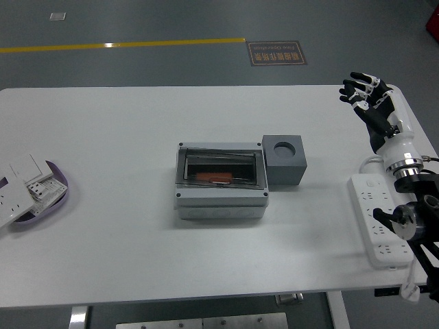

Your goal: Pick up the cylinder from the cube,place it in the box,flap close box

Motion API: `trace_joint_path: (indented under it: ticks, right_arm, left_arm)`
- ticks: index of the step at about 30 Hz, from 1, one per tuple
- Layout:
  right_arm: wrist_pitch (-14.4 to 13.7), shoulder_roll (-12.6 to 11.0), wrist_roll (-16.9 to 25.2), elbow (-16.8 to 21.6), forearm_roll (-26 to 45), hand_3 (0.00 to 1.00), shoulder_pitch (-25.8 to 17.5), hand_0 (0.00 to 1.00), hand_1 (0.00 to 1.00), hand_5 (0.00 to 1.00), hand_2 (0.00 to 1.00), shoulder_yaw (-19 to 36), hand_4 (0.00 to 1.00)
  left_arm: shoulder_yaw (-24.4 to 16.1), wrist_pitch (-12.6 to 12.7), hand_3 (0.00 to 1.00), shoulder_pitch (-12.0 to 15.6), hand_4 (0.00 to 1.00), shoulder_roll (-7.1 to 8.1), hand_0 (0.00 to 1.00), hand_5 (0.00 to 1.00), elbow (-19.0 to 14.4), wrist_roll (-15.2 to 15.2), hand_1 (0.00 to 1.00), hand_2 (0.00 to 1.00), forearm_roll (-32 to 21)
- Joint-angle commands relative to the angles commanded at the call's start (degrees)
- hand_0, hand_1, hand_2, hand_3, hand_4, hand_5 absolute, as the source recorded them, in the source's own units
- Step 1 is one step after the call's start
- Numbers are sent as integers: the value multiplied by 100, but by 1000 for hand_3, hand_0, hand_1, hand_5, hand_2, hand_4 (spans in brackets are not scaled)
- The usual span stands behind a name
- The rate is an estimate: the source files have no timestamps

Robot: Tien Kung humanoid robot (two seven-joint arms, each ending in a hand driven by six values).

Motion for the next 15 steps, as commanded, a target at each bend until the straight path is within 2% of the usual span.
trace_joint_path:
  ticks: [15]
  right_arm:
    - [29, 19, -68, -9, -69, 604, -15, 682, 628, 154, 628, 86, 745]
  left_arm:
    - [-4, 1, 638, -20, 699, 42, 593, 219, -13, 7, 628, 619, 73]
